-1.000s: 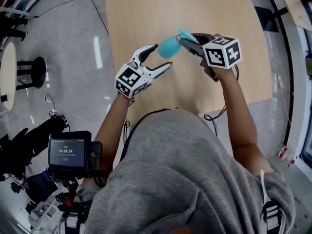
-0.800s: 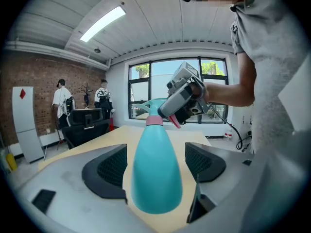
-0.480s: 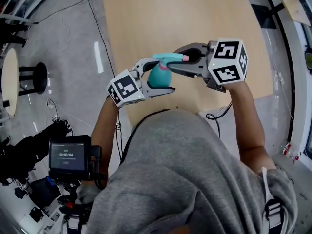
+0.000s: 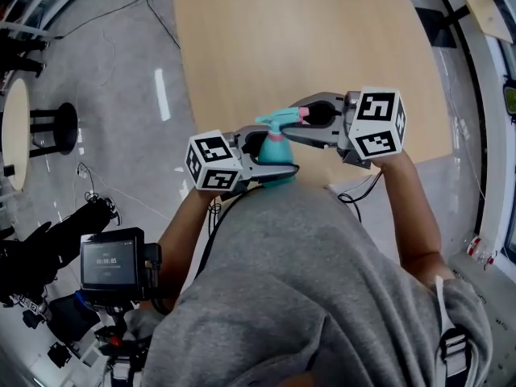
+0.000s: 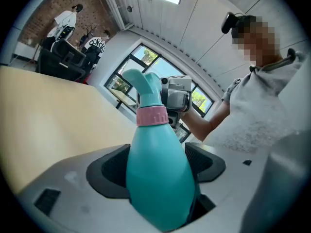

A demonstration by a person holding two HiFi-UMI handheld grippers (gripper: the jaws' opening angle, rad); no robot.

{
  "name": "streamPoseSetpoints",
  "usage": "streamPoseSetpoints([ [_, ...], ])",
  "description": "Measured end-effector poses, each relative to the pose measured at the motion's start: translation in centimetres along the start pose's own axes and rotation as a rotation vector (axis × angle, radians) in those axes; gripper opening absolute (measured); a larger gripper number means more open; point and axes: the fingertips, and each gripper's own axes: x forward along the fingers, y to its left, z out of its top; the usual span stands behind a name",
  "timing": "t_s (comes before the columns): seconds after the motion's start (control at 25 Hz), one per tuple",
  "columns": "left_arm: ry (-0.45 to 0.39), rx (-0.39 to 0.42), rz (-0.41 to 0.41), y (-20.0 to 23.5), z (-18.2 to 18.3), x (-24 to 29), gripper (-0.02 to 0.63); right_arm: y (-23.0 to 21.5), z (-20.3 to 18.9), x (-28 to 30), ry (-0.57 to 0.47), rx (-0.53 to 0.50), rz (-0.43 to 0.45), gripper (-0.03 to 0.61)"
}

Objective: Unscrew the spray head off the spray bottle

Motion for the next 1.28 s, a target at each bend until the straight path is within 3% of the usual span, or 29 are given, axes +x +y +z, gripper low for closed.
streamPoseSetpoints([
  [0.08, 0.058, 0.009, 0.09, 0.8, -0.6, 0.2, 0.351, -0.3, 0.0, -0.1, -0.042, -0.02, -0.062, 0.119],
  [0.16, 0.117, 0.039, 0.162, 1.2, -1.2, 0.6, 0.351, -0.1, -0.3, 0.4, -0.077, 0.013, -0.105, 0.242],
  [0.2, 0.134, 0.058, 0.184, 1.2, -1.3, 0.6, 0.351, -0.1, -0.6, 0.7, -0.1, 0.031, -0.131, 0.261],
  [0.36, 0.162, 0.114, 0.202, 1.0, -1.0, 1.0, 0.351, -0.9, -1.0, 1.3, -0.189, 0.096, -0.244, 0.257],
  [0.44, 0.17, 0.117, 0.178, 0.7, -1.1, 1.2, 0.351, -0.6, -1.2, 1.9, -0.166, 0.075, -0.24, 0.147],
  [0.52, 0.16, 0.12, 0.132, 0.1, -1.2, 1.1, 0.35, 0.2, -1.1, 2.4, -0.14, 0.055, -0.197, 0.143],
  [0.64, 0.13, 0.163, 0.016, -1.3, -0.7, 1.0, 0.347, 1.9, -0.7, 2.7, -0.128, 0.002, -0.046, 0.132],
  [0.84, 0.049, 0.228, -0.2, -3.9, 0.5, 0.0, 0.331, 7.0, -0.4, 2.4, -0.113, -0.235, 0.387, 0.127],
  [0.92, 0.039, 0.196, -0.243, -4.2, 0.4, -0.4, 0.327, 8.0, -0.8, 1.9, -0.084, -0.255, 0.546, 0.127],
  [1.0, 0.034, 0.151, -0.261, -4.1, 0.4, -0.6, 0.322, 8.1, -1.0, 1.5, -0.071, -0.242, 0.646, 0.127],
  [1.12, 0.016, 0.093, -0.222, -3.2, 0.5, -0.6, 0.321, 7.3, -0.7, 1.7, -0.09, -0.193, 0.646, 0.127],
  [1.28, -0.06, -0.058, -0.141, -1.0, 0.4, -0.8, 0.321, 3.7, -0.2, 1.6, -0.225, -0.093, 0.425, 0.133],
])
